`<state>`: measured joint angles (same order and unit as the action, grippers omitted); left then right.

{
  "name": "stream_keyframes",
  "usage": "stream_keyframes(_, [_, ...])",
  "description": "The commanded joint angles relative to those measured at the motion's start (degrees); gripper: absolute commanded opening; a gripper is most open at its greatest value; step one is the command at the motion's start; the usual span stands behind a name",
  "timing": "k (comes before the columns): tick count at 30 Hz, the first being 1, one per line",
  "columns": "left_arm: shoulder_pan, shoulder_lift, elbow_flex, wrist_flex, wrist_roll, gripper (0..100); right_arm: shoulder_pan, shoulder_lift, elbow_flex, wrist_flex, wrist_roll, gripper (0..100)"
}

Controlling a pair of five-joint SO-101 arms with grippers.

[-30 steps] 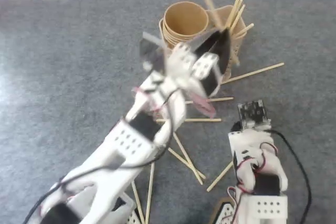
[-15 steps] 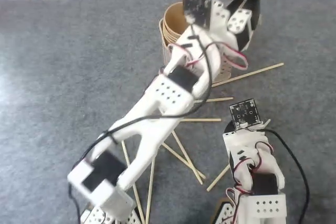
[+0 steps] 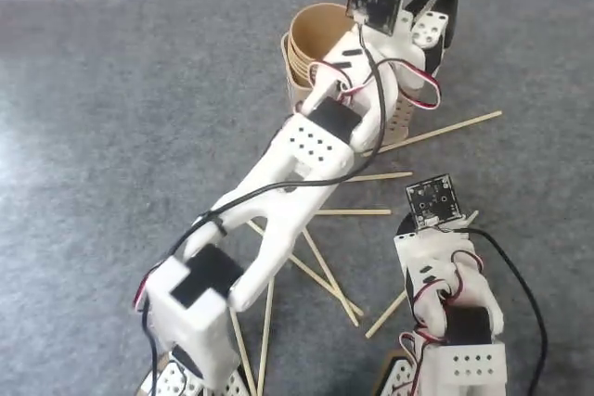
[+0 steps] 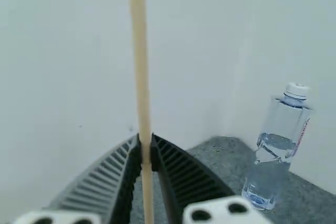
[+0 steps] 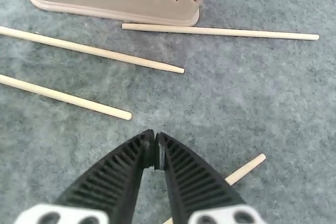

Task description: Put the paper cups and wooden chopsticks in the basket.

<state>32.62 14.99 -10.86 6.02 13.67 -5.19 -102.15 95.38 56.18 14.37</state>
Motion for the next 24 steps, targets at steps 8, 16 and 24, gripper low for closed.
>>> stream_keyframes(8, [-4.0,-6.2,-2.4,9.3,-2.5,1,-0.5,0.0,1.1,-0.7,0.7,0.6])
stream_keyframes(16, [-4.3,-6.2,3.4,10.7,-2.9,1,-0.5,0.0,1.1,-0.7,0.7,0.6])
stream_keyframes(24, [-4.6,-6.8,5.5,11.5,-2.5,8,-0.5,0.0,1.1,-0.7,0.7,0.6])
